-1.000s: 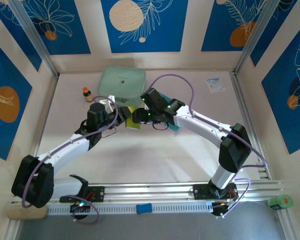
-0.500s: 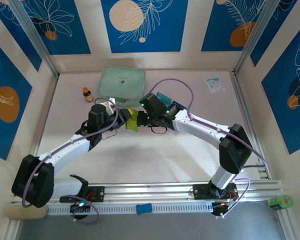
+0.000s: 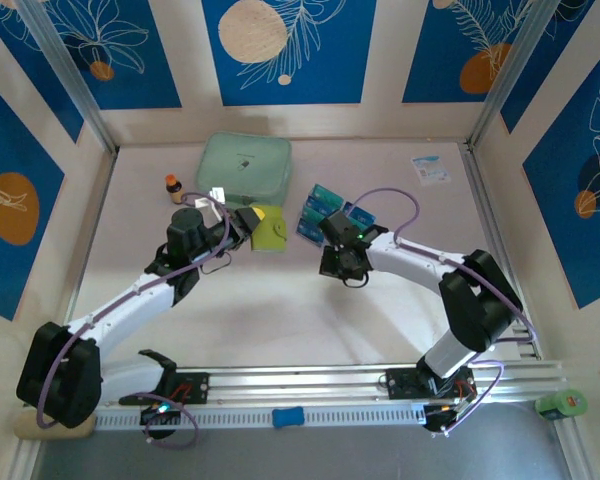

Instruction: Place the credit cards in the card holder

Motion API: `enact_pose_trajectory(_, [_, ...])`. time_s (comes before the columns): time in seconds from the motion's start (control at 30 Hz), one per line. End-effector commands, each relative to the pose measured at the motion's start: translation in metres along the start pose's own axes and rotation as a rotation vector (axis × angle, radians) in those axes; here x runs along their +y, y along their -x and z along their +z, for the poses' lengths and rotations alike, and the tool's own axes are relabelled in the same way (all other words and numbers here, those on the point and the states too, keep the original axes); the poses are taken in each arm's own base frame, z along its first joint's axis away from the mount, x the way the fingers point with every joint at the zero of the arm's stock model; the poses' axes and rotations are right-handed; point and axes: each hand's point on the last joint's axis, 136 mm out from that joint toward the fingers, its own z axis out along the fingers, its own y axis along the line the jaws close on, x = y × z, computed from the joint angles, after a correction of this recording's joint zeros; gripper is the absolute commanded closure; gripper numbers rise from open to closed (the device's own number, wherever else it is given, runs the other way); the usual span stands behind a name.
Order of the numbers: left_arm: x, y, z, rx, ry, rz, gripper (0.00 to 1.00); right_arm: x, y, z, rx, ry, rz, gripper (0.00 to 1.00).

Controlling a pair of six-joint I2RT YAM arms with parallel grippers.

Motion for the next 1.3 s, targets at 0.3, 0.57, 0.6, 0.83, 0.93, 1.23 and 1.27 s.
enact_pose_trajectory(0.3, [-0.011, 0.003, -0.001, 0.001, -0.023, 0.038, 1.00, 0.100, 0.029, -0.115, -0.171, 0.375, -0.156, 0.66])
enact_pose_trajectory(0.57, [-0.011, 0.003, 0.000, 0.003, -0.020, 0.044, 1.00, 0.154, 0.036, -0.124, -0.177, 0.411, -0.257, 0.57])
enact_pose_trajectory(0.6, [-0.011, 0.002, 0.000, 0.004, -0.020, 0.043, 1.00, 0.158, 0.036, -0.124, -0.180, 0.413, -0.263, 0.57])
enact_pose_trajectory(0.83, [-0.013, 0.002, -0.001, 0.003, -0.027, 0.045, 1.00, 0.159, 0.035, -0.106, -0.171, 0.351, -0.262, 0.57])
enact_pose_trajectory(0.93, [-0.015, 0.002, -0.001, 0.001, -0.032, 0.045, 1.00, 0.146, 0.037, -0.093, -0.164, 0.300, -0.232, 0.59])
enact_pose_trajectory(1.23, [-0.019, 0.004, -0.002, -0.005, -0.050, 0.041, 1.00, 0.130, 0.036, -0.076, -0.137, 0.275, -0.187, 0.77])
enact_pose_trajectory(1.27, [-0.021, 0.004, -0.002, -0.007, -0.054, 0.043, 1.00, 0.131, 0.035, -0.075, -0.133, 0.278, -0.184, 0.78])
